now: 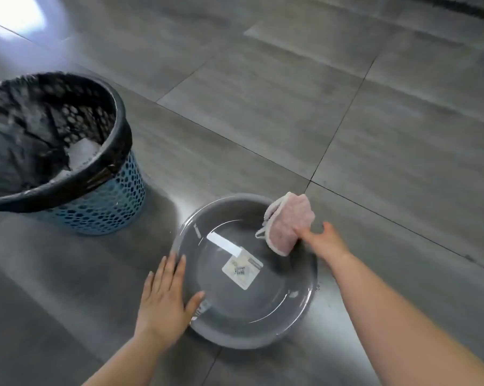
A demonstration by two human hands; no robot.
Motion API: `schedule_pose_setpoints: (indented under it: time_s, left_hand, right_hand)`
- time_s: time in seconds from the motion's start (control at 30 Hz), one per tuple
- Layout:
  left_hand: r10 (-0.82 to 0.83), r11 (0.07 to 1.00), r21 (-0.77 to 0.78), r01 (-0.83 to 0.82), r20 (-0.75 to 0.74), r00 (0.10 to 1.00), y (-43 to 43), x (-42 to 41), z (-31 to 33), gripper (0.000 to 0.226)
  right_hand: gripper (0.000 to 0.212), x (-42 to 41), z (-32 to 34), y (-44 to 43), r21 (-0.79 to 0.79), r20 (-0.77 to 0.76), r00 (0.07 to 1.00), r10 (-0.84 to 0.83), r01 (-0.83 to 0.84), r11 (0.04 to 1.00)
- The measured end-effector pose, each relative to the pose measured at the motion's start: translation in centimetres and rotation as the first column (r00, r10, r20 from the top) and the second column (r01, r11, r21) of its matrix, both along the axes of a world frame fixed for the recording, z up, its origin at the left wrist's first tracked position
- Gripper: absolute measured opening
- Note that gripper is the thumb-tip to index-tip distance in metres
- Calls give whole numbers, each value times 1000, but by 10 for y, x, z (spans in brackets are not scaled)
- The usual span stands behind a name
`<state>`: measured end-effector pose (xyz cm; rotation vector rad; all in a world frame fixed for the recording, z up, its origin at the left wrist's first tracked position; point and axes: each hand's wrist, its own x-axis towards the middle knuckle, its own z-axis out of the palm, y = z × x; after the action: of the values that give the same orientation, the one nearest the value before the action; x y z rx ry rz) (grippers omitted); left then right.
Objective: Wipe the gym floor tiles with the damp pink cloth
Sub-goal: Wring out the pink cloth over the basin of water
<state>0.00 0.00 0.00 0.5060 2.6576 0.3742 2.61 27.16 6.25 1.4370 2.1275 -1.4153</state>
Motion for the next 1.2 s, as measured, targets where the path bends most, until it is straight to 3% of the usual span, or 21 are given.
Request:
schedule_pose_setpoints:
  time_s: [0.1, 0.13, 0.27, 0.4, 0.53, 0.63, 0.8, 0.93, 1.0, 1.07, 1.13, 1.2]
  left_hand:
    - [-30, 999, -29, 30, -7, 1000, -3, 1, -8, 78]
    - [-12, 999, -50, 12, 18, 1000, -1, 2, -7, 73]
    - [-40, 996, -81, 31, -111, 993, 0, -1, -5, 68]
    - [-69, 994, -93, 59, -109, 992, 1, -2, -8, 69]
    - [-119, 981, -164, 105, -81, 990, 1, -8, -6, 70]
    - [-152, 973, -171, 153, 22, 988, 3, -9, -1, 70]
    - [-252, 929, -271, 253, 41, 967, 1, -7, -4, 72]
    - [-256, 896, -375, 238, 1, 967, 2, -13, 44, 108]
    - [-127, 951, -264, 163, 147, 981, 9, -11, 91, 88]
    - [-68, 993, -82, 81, 160, 985, 22, -1, 147, 61]
    - [-66, 993, 105, 47, 185, 981, 45, 15, 210, 54]
    - [-92, 974, 225, 14, 338, 936, 74, 38, 273, 49]
  right_hand:
    - [64, -19, -16, 5, -105, 0, 999, -48, 48, 993]
    - [61, -25, -19, 4, -162, -36, 994, -99, 92, 983]
    - [55, -34, -28, 0, -235, -137, 958, -253, 217, 948]
    - [41, -38, -36, -3, -144, -239, 922, -306, 278, 950]
    - [46, -36, -41, -5, 0, -259, 917, -304, 315, 949]
    - [32, -30, -40, -6, -42, -355, 870, -343, 351, 935]
    - [25, -22, -18, -5, -128, -498, 763, -412, 405, 905]
    - [31, -13, 44, -3, -105, -586, 723, -367, 381, 919]
    - [29, 5, 83, -5, -121, -585, 740, -334, 327, 937]
    - [31, 30, 124, -10, -172, -549, 773, -318, 269, 948]
    - [32, 58, 169, -15, -194, -511, 810, -288, 218, 957]
    - [35, 88, 220, -19, -196, -481, 833, -275, 203, 959]
